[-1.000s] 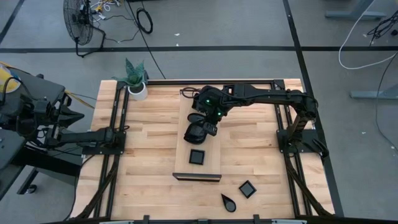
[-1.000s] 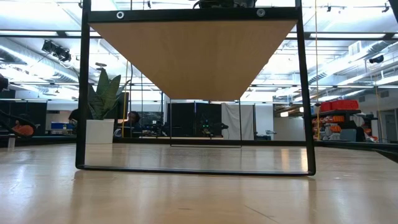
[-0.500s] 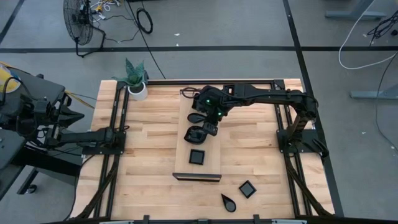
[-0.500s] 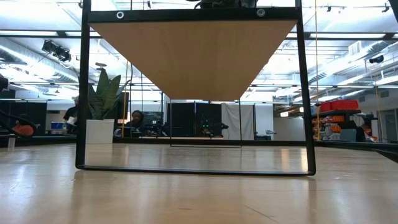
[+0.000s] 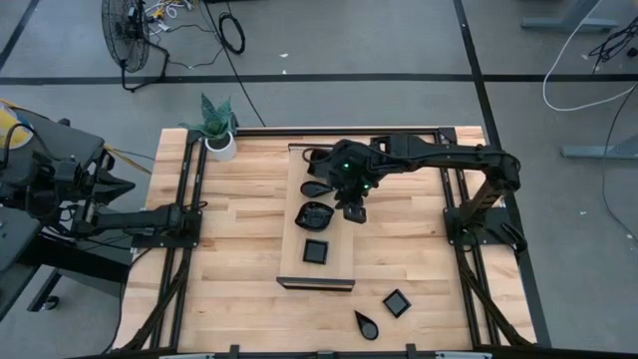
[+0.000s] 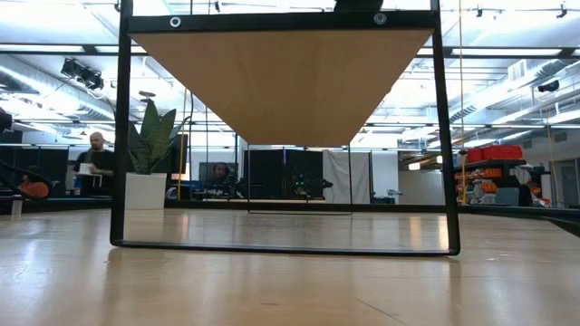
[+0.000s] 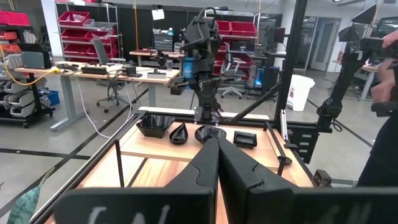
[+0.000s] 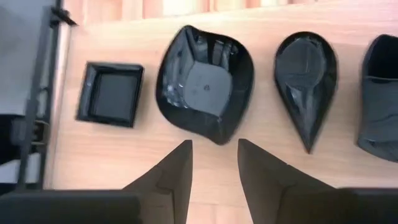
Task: Pick & Place Mini shaped plates
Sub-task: Stack the square plate on top of the square plate on the shelf
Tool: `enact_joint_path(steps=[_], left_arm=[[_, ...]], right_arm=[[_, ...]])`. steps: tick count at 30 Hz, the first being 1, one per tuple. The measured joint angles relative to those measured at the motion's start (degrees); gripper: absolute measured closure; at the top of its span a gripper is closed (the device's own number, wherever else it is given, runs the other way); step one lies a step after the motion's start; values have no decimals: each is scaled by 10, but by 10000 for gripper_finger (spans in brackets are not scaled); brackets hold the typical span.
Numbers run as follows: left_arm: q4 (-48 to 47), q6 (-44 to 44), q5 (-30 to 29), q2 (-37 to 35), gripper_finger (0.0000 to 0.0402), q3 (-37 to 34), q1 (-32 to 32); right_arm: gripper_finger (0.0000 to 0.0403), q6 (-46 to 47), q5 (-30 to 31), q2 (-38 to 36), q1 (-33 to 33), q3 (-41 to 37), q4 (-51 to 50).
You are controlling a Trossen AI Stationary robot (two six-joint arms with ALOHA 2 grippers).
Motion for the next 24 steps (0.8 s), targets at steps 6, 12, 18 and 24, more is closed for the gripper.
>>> enact_joint_path(steps=[6, 12, 18, 24], left_arm=[[0, 0, 0, 0, 387, 0, 0], [0, 0, 0, 0, 387, 0, 0], [0, 0, 0, 0, 387, 0, 0], [0, 0, 0, 0, 387, 0, 0]], right_arm=[[272, -46, 11, -34, 9, -42, 6], [272, -73, 11, -110, 33, -161, 56], [272, -129, 11, -185, 70, -262, 89], [272, -175, 11, -231, 128, -343, 125]])
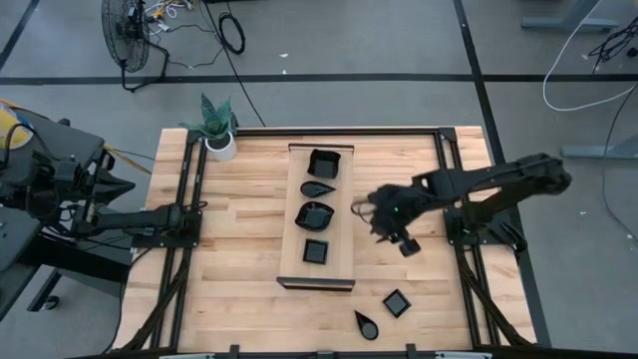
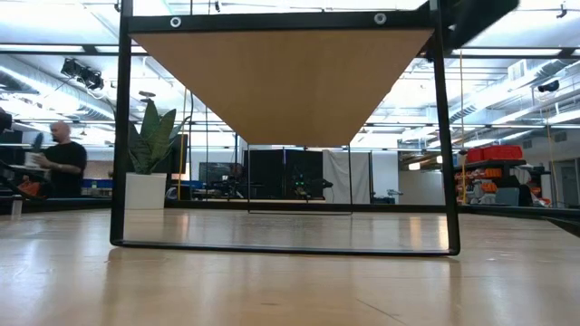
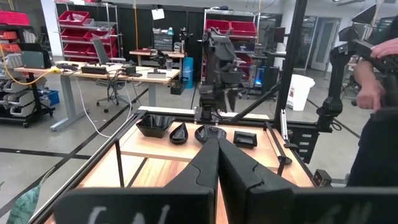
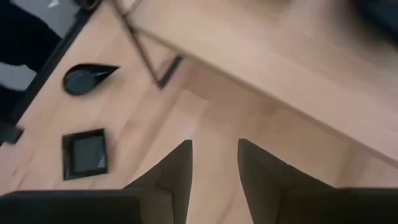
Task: Pick & Place Mini shaped plates
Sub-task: Stack the square plate on top of the square plate on the shelf
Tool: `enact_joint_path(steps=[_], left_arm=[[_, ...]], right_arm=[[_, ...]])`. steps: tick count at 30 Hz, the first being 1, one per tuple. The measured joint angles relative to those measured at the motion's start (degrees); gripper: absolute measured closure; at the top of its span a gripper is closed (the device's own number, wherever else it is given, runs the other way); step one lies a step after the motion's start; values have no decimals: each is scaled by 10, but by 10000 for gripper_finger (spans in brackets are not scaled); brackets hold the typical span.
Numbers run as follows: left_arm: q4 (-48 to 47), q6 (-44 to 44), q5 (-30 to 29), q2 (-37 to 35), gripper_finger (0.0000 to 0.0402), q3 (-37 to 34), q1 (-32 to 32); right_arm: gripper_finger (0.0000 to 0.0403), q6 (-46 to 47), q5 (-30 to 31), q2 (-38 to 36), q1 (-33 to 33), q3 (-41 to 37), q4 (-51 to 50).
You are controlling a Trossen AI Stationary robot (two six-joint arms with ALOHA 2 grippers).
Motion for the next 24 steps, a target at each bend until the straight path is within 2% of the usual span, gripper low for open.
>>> enact_joint_path(steps=[5, 11, 16, 24], left_arm=[[0, 0, 0, 0, 387, 0, 0], [0, 0, 0, 0, 387, 0, 0], [0, 0, 0, 0, 387, 0, 0], [0, 0, 0, 0, 387, 0, 0]], right_arm=[[272, -1, 0, -9, 53, -39, 41], [272, 79, 32, -3, 100, -53, 65], [272, 122, 32, 2, 140, -69, 78], [272, 84, 32, 26, 228, -150, 149]])
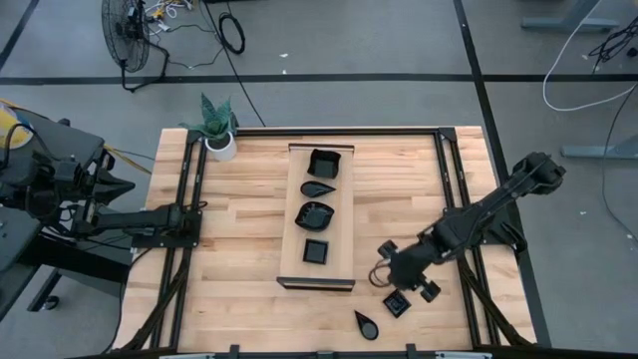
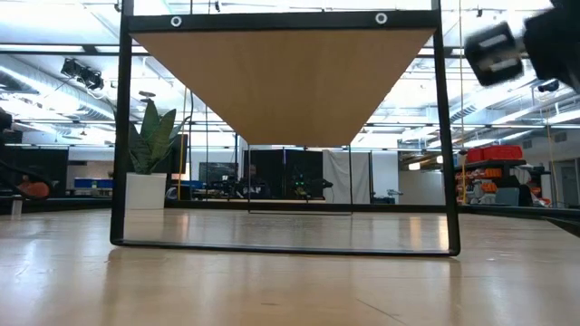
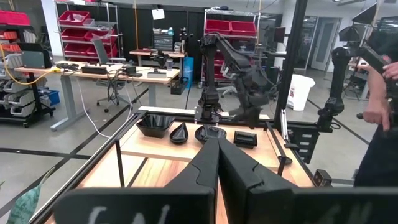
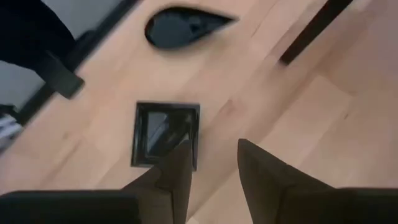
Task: Pick & Place Mini shaped plates
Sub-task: Stack the square plate on top of the square plate on the shelf
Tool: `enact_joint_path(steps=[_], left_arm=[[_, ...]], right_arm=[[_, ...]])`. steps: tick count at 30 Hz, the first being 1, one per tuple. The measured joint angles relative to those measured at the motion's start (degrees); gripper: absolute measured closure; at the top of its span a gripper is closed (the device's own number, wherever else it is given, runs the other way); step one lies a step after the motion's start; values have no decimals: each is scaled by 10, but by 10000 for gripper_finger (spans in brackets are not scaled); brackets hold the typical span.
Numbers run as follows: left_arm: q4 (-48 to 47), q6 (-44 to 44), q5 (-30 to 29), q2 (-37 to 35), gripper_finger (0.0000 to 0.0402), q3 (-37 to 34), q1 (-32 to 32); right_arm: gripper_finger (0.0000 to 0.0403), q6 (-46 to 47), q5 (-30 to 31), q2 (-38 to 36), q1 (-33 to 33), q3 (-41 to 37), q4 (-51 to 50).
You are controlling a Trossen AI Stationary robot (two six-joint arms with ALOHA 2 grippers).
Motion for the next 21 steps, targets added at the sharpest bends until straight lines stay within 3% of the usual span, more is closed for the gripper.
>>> enact_joint_path(steps=[9, 21], left_arm=[[0, 0, 0, 0, 387, 0, 0], [0, 0, 0, 0, 387, 0, 0]], right_arm=[[272, 41, 27, 46, 45, -61, 49], [272, 42, 22, 116, 45, -63, 77]])
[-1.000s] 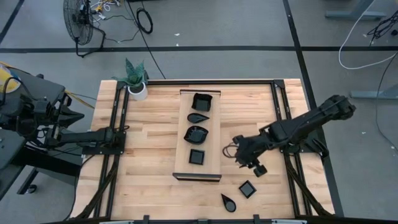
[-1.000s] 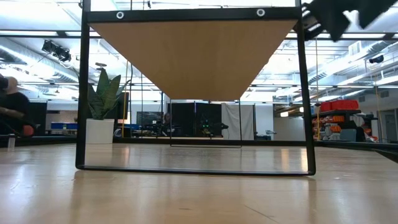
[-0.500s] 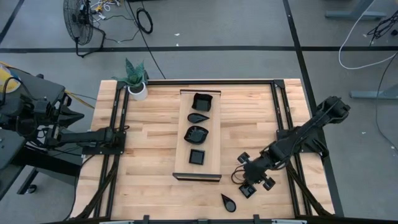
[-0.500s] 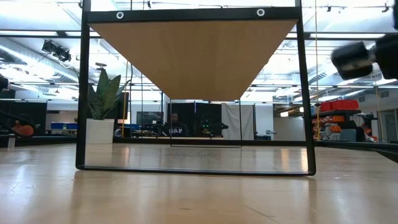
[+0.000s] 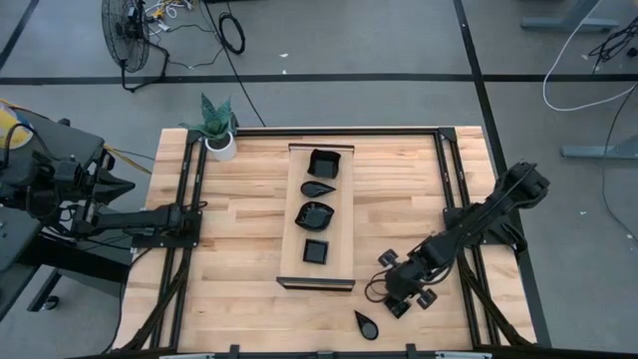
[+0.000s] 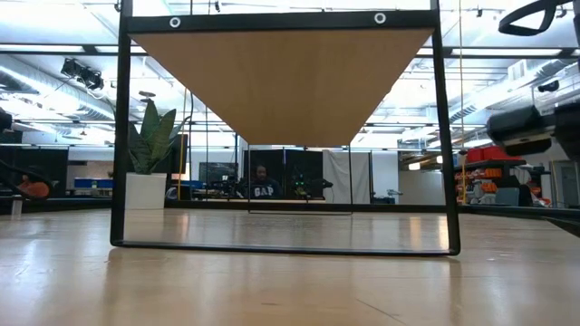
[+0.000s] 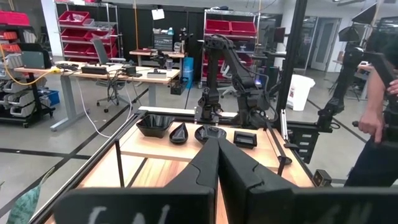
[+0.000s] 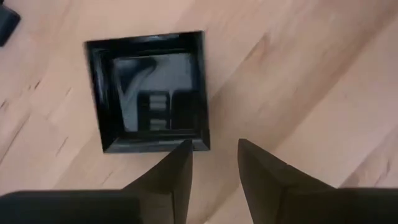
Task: Pick & Place Mini shaped plates
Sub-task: Stack the square plate on top of the square plate on the shelf
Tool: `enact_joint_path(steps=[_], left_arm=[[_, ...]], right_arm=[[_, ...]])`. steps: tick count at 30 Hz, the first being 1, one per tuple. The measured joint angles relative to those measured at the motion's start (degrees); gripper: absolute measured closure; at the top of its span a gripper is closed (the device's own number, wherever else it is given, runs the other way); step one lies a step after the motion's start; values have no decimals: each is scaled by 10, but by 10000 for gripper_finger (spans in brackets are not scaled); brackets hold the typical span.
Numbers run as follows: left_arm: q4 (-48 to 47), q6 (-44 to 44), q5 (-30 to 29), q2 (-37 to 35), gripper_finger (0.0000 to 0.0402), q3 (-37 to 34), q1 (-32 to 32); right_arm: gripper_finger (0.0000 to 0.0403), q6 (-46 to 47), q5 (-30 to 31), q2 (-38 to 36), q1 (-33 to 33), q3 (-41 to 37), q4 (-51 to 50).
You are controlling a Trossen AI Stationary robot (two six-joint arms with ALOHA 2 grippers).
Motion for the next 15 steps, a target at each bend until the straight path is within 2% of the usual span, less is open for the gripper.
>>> enact_joint_path(steps=[10, 15], left_arm=[[0, 0, 0, 0, 387, 0, 0], [0, 0, 0, 0, 387, 0, 0]], right_arm=[[272, -9, -1, 2, 0, 0, 7], [272, -9, -21, 1, 1, 4, -3]])
